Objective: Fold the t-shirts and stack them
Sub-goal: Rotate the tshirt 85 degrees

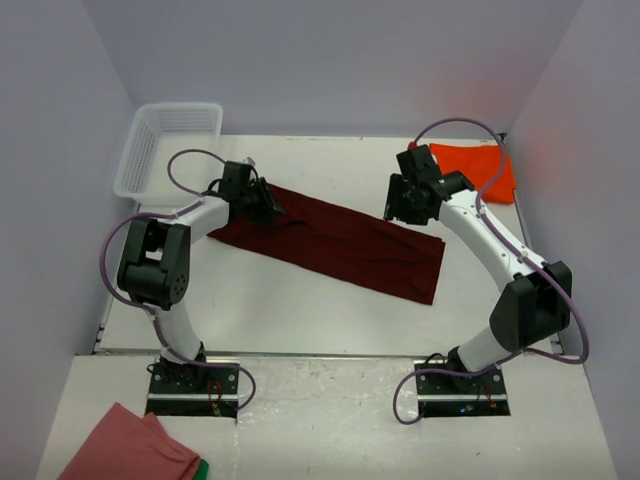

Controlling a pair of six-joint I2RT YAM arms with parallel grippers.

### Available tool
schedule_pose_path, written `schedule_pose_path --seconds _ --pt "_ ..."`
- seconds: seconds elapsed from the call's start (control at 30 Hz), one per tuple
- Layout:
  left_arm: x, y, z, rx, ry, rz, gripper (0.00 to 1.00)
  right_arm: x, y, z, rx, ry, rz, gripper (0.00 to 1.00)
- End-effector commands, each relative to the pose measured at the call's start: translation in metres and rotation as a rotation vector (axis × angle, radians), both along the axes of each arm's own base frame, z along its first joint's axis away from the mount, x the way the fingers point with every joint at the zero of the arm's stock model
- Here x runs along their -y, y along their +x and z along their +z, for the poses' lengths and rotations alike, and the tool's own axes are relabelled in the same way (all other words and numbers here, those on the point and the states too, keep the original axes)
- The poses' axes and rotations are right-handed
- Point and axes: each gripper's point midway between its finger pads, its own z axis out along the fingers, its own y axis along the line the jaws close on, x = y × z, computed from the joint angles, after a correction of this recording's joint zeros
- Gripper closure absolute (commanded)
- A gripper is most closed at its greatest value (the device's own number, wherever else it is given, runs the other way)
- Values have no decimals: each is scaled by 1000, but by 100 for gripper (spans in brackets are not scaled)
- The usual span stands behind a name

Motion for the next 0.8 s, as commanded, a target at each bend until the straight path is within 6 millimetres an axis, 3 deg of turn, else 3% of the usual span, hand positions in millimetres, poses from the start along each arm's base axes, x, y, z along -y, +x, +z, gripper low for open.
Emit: schedule_pose_path --seconds 0.0,0.43,0.77 --pt "0 8 27 57 7 19 57 -6 3 14 55 35 27 46" --pt "-8 -5 17 12 47 38 57 -6 0 9 47 43 21 46" --pt "0 -1 2 -18 25 26 57 -3 -3 9 46 32 16 46"
